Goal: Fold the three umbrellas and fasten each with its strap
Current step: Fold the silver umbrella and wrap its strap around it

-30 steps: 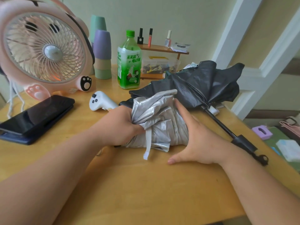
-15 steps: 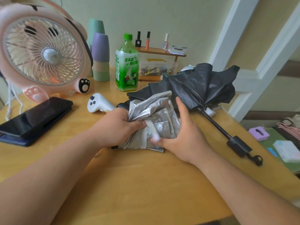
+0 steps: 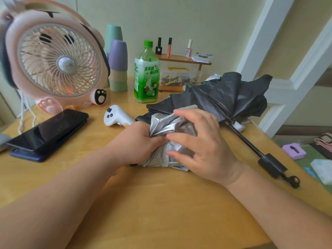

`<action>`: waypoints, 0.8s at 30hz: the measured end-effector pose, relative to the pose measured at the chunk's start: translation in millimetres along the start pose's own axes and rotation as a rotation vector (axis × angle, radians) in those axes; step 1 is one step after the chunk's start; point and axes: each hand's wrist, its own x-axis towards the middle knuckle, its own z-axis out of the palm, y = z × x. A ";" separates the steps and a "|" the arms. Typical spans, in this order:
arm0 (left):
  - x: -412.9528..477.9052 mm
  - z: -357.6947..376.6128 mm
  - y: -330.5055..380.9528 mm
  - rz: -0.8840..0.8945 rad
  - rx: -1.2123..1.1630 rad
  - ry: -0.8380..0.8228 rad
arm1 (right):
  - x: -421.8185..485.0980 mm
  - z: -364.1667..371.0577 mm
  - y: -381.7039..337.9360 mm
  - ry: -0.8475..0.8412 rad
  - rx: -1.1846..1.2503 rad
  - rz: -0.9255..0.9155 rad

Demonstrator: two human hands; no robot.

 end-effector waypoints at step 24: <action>-3.8 -1.4 2.0 0.065 -0.066 -0.037 | 19.8 15.7 16.7 -0.067 0.233 0.112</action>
